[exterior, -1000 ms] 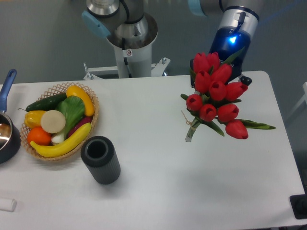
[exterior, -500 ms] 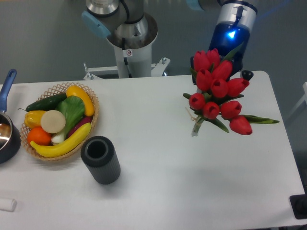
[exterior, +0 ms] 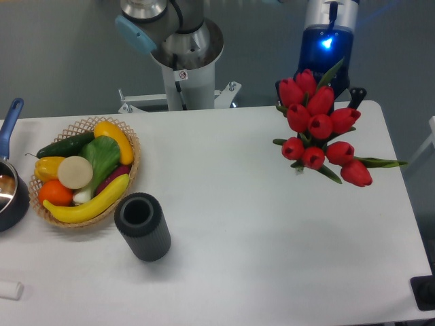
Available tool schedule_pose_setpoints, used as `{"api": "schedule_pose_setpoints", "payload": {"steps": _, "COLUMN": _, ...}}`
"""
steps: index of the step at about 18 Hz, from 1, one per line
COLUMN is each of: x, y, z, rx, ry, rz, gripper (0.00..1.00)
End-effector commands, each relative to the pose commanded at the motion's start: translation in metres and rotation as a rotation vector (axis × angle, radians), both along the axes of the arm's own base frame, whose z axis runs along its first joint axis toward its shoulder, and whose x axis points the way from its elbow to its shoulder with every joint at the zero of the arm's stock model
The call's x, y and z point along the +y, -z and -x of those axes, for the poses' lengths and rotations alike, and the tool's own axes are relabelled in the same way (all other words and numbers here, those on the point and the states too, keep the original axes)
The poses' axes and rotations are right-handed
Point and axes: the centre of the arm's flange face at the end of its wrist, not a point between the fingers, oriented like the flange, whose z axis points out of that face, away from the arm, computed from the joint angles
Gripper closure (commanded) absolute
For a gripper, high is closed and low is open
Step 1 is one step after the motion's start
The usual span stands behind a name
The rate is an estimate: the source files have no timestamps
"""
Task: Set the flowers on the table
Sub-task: 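Hold the red tulip bunch in the gripper and shift it slightly, then lower the held red tulips down toward the table surface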
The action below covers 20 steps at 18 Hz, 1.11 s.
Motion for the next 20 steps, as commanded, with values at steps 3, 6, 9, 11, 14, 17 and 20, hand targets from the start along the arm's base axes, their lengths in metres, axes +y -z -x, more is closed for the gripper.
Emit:
{"api": "schedule_pose_setpoints", "payload": {"steps": 3, "x": 0.012, "y": 0.009, "z": -0.007, "rx": 0.030, "ry": -0.031, "rz": 0.106, "gripper": 0.57}}
{"api": "schedule_pose_setpoints", "payload": {"steps": 6, "x": 0.032, "y": 0.033, "z": -0.013, "rx": 0.053, "ry": -0.050, "rz": 0.245, "gripper": 0.57}}
{"api": "schedule_pose_setpoints", "payload": {"steps": 9, "x": 0.058, "y": 0.062, "z": -0.020, "rx": 0.069, "ry": -0.055, "rz": 0.380, "gripper": 0.57}}
{"api": "schedule_pose_setpoints", "payload": {"steps": 11, "x": 0.076, "y": 0.085, "z": -0.027, "rx": 0.083, "ry": -0.053, "rz": 0.477, "gripper": 0.57}}
{"api": "schedule_pose_setpoints", "payload": {"steps": 14, "x": 0.102, "y": 0.111, "z": -0.035, "rx": 0.109, "ry": -0.040, "rz": 0.583, "gripper": 0.57}}
{"api": "schedule_pose_setpoints", "payload": {"steps": 17, "x": 0.118, "y": 0.139, "z": -0.034, "rx": 0.083, "ry": -0.010, "rz": 0.617, "gripper": 0.57}}
{"api": "schedule_pose_setpoints", "payload": {"steps": 20, "x": 0.131, "y": 0.174, "z": -0.028, "rx": 0.049, "ry": 0.029, "rz": 0.656, "gripper": 0.57}}
